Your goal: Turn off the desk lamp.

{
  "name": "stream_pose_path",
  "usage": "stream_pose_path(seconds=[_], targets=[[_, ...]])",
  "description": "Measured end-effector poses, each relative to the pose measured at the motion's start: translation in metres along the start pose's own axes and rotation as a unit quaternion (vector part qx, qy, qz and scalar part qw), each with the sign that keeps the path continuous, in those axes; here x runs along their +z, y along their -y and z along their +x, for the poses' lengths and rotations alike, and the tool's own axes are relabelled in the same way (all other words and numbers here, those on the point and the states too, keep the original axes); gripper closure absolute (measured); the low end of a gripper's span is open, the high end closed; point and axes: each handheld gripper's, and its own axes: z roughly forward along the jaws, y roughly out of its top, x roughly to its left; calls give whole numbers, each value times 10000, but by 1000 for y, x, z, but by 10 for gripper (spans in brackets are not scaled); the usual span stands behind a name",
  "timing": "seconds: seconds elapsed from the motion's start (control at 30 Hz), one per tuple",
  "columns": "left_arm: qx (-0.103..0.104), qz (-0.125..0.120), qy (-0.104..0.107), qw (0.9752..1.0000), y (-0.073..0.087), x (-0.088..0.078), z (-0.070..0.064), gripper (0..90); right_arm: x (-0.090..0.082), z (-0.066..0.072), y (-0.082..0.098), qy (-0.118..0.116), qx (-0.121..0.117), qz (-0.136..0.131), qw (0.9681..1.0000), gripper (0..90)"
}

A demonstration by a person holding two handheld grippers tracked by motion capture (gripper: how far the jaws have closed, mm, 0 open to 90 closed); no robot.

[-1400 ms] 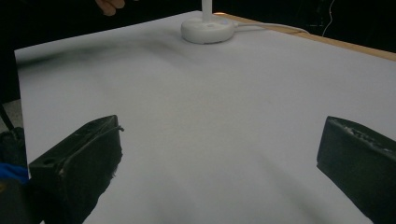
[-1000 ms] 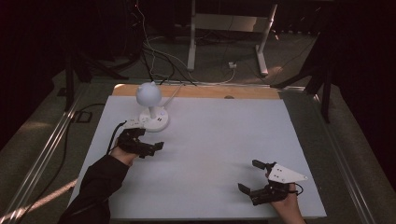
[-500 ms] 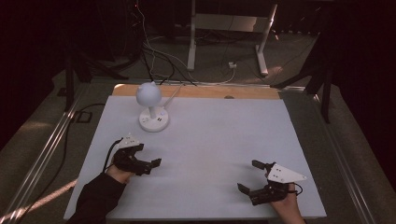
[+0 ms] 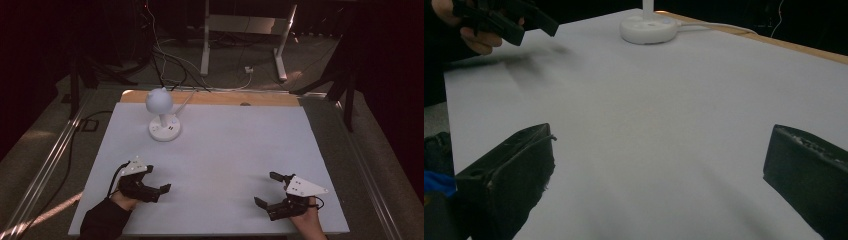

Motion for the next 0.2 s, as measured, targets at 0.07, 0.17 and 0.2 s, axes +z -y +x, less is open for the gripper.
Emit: stream_pose_path(seconds=[0.07,0.17,0.2], targets=[[35,33,42,10000,1,2,0,6,0,0,0,0,0,-9,10000,0],[37,14,85,10000,1,2,0,6,0,0,0,-6,12,-8,10000,0],[55,-5,74,10000,1,1,0,6,0,0,0,-7,2,-4,10000,0]])
